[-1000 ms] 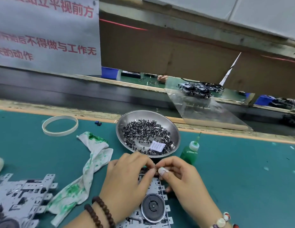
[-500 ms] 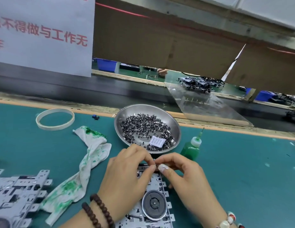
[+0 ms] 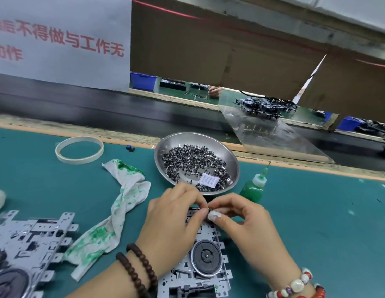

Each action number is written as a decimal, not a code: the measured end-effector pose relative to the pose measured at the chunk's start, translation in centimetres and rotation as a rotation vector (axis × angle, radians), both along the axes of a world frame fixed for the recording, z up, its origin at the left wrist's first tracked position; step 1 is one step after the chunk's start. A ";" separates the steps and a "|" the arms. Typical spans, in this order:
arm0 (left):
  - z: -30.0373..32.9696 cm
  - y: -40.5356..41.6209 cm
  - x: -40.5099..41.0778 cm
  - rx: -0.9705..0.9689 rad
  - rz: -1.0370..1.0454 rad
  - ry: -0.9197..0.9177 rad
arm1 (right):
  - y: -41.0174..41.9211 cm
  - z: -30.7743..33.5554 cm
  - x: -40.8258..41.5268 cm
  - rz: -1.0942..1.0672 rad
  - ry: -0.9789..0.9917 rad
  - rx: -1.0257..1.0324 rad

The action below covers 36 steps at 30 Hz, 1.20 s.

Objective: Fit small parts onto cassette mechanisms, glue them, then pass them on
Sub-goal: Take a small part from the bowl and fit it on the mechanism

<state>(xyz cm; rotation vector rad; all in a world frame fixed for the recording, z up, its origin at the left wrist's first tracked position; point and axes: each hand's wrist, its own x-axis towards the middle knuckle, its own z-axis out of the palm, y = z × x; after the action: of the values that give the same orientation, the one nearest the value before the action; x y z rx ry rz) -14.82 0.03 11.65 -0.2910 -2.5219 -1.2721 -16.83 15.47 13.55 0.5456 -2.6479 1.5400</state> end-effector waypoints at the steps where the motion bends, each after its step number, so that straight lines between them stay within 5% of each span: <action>1: 0.0 0.0 0.0 -0.009 0.001 0.005 | 0.0 0.0 0.0 0.000 -0.011 -0.007; 17: 0.0 0.0 0.2 -0.088 0.001 0.084 | -0.1 0.2 0.1 0.022 -0.056 -0.018; 25: 0.1 0.0 0.2 -0.031 -0.030 0.089 | 0.0 -0.5 -0.2 0.001 -0.191 -0.301; 36: 0.3 0.0 0.2 -0.024 -0.042 0.054 | -0.4 -0.4 -0.1 0.017 -0.220 -0.406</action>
<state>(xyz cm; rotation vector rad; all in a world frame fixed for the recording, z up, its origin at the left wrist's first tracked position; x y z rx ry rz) -14.58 0.05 11.92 -0.3800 -2.4996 -1.2336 -16.92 15.10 13.16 0.3905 -2.3610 2.1774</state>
